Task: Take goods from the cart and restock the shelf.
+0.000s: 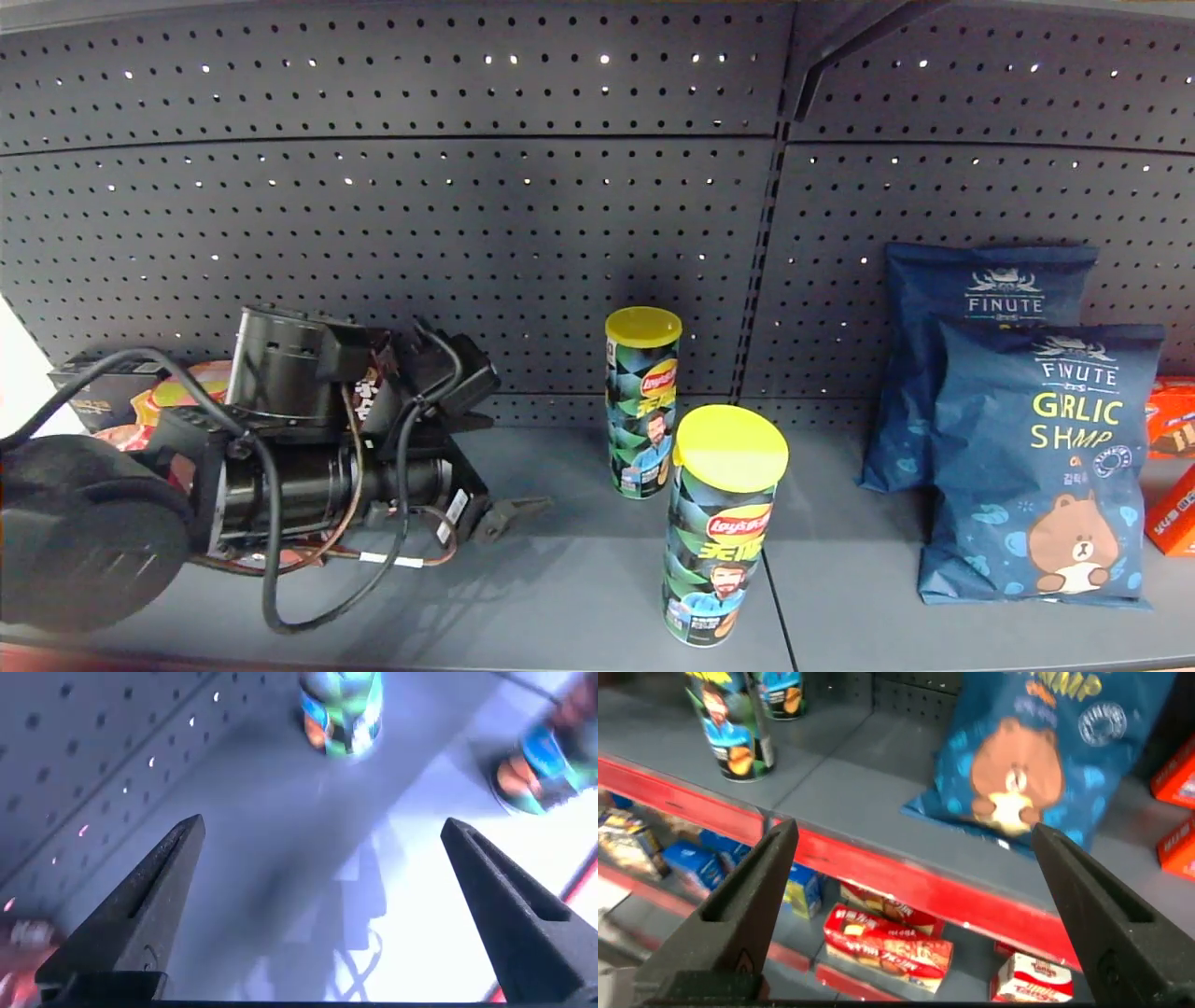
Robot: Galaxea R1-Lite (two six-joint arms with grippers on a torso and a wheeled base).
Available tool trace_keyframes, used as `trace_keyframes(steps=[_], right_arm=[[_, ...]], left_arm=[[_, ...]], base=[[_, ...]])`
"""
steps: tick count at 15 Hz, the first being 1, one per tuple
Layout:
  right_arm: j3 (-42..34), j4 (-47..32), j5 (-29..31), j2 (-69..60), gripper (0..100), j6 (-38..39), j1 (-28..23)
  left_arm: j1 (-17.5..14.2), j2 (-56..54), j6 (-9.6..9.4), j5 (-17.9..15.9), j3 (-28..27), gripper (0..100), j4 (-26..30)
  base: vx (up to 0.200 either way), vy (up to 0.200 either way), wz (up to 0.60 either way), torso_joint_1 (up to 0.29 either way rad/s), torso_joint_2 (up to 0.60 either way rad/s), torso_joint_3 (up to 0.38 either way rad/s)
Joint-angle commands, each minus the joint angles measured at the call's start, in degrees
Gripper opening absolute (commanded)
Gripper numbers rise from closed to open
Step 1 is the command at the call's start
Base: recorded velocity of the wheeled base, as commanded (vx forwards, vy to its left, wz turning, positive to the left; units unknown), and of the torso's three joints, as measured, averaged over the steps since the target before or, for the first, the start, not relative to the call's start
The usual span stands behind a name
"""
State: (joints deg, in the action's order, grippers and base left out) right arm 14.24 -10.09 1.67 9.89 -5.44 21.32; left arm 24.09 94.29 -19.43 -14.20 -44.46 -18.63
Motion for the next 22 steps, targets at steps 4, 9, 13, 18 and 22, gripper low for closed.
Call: trace_keyframes(steps=[4,9,13,18,22], right_arm=[[12.6,14.0,-0.9,45.3,100,4.7,5.1],[15.1,16.7,6.5,58.3,100,10.9,12.6],[20.5,16.7,8.3,65.2,100,11.1,15.4],[21.6,16.9,8.7,70.8,100,11.4,16.4],[22.1,17.2,8.6,72.9,100,13.9,17.8]], left_arm=[[0.7,-6.5,0.10,6.6,5.0,100,-1.0],[0.5,-6.6,0.18,6.6,10.5,100,-7.1],[0.7,-5.8,0.18,7.2,7.0,100,-5.5],[1.0,-5.6,0.18,7.3,8.8,100,-4.8],[2.4,-5.6,0.18,7.3,10.4,100,-5.1]], base=[[0.000,0.000,0.00,0.000,0.00,0.000],[0.000,0.000,0.00,0.000,0.00,0.000],[0.000,0.000,0.00,0.000,0.00,0.000],[0.000,0.000,0.00,0.000,0.00,0.000],[0.000,0.000,0.00,0.000,0.00,0.000]])
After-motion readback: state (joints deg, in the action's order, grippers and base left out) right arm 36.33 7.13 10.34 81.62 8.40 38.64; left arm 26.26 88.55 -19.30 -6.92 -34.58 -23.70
